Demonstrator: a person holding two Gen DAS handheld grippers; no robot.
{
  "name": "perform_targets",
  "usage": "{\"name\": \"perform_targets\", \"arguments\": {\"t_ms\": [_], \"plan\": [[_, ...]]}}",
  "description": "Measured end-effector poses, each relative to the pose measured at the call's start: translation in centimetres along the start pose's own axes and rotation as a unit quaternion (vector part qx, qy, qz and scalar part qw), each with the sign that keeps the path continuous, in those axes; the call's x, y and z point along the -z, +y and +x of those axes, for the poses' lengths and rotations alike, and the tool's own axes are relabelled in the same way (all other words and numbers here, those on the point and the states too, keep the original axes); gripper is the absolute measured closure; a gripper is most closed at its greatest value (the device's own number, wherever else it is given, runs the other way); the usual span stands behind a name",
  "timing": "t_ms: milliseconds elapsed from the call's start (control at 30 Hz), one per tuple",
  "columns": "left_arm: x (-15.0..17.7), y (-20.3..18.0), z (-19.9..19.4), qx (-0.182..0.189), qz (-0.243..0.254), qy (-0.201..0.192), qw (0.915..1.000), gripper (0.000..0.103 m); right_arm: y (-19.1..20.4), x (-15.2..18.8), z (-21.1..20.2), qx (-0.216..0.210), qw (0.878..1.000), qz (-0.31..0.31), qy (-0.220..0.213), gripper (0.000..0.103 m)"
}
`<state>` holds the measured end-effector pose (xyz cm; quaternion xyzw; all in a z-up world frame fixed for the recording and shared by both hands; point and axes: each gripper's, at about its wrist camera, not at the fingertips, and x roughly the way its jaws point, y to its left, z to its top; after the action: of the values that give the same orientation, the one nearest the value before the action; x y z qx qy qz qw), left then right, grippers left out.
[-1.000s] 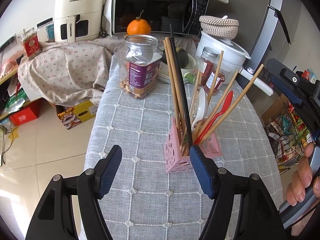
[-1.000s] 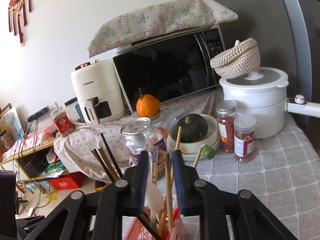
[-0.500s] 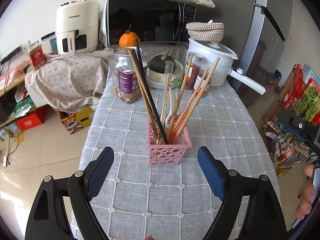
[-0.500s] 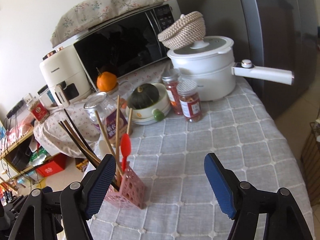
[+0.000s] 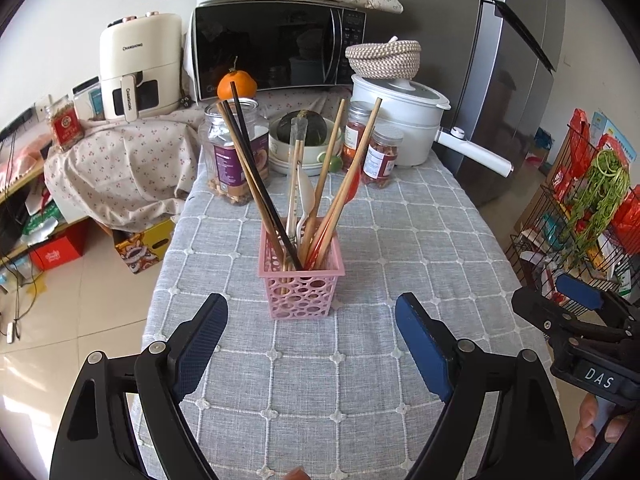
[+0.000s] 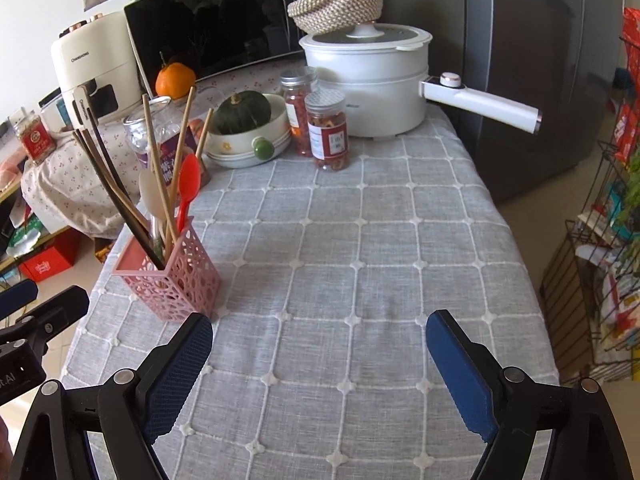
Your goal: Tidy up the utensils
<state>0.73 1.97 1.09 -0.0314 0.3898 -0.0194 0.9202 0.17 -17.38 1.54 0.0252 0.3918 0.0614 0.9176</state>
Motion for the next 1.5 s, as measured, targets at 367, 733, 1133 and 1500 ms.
{"name": "perform_targets", "arguments": {"t_ms": [367,733,1133,1500], "plan": [[0.1,-0.3,0.9,0.002,0.012,0.008,0.9999,0.015,-0.2,-0.2,1.5,0.009,1.0,0.005,0.018,0.012],[0.2,-0.3,0.9,0.002,0.011,0.008,0.9999,0.015,-0.2,-0.2,1.7,0.01,1.0,0.007,0.022,0.012],[0.2,-0.3,1.0,0.002,0.013,0.008,0.9999,0.015,-0.3,-0.1,2.0,0.01,1.0,0.008,0.027,0.012],[0.4,-0.4,1.3,0.0,0.013,0.013,0.9998,0.015,-0.2,-0.1,2.0,0.009,0.999,0.008,0.03,0.012]]}}
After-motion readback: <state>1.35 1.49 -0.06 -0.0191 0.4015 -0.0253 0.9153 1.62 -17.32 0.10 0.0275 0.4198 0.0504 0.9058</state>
